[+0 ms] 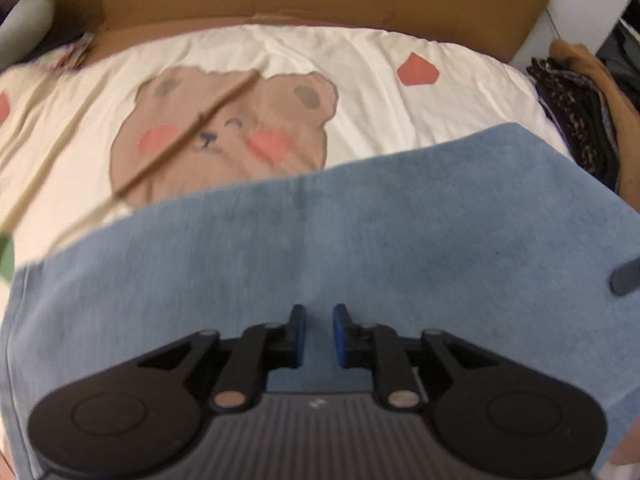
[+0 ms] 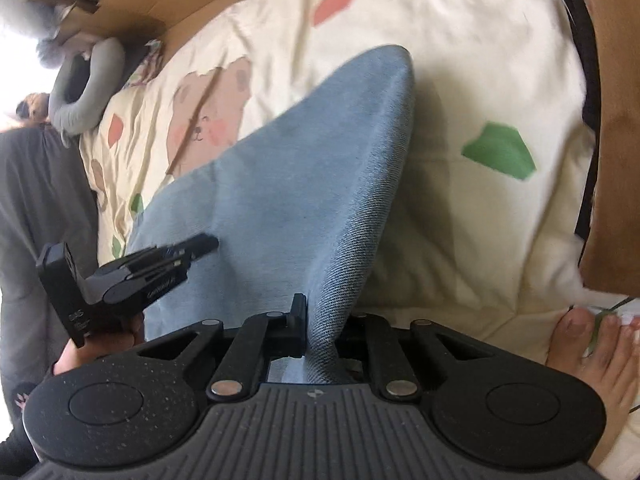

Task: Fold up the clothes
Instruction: 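Hold the cloth edge in the right gripper while the left gripper moves over the cloth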

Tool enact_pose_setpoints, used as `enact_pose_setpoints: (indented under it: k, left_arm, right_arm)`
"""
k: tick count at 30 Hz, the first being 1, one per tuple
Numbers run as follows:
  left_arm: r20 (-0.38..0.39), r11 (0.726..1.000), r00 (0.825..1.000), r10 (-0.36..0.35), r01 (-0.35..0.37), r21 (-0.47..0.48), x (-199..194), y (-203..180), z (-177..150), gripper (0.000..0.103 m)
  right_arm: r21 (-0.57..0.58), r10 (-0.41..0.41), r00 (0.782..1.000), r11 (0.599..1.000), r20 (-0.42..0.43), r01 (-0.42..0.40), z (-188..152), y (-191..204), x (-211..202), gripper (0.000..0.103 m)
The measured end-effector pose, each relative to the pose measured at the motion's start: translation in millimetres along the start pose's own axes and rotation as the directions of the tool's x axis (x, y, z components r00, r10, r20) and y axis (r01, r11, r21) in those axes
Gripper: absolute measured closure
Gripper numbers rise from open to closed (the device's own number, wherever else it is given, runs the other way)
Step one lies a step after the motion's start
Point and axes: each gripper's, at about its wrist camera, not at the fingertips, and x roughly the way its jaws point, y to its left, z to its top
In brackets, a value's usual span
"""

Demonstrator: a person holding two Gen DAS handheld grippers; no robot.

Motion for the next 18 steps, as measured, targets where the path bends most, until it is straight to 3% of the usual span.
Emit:
enact_pose_setpoints:
  k: [7,11,13,18]
  left_arm:
    - [0.043,0.999,0.999,-0.022,0.023,-0.023,-37,15,-13,0.074]
    - [0.092,0.999,0.995,-0.028,0.031,-0.034,-58,30,-22,0.065]
    - [0.111,0.997,0.994,-0.023,0.031,-0.065,-64,38,-27,0.055]
    - [0.137,0.994,0.990,-0.025,0.039,-0.105,-77,54,-43,0.045]
  right_arm:
    - [0.002,-0.055,0.998,0.999,0.022,0.054,-2,30,-12,0.097]
    - [-0.057,-0.111,0.993,0.992,0.028,0.113,-5,61,-24,0.097]
    - [-0.089,-0.143,0.989,0.986,0.025,0.144,-4,80,-25,0.097]
    - [-0.139,-0.200,0.979,0.970,0.025,0.201,-1,118,-25,0.097]
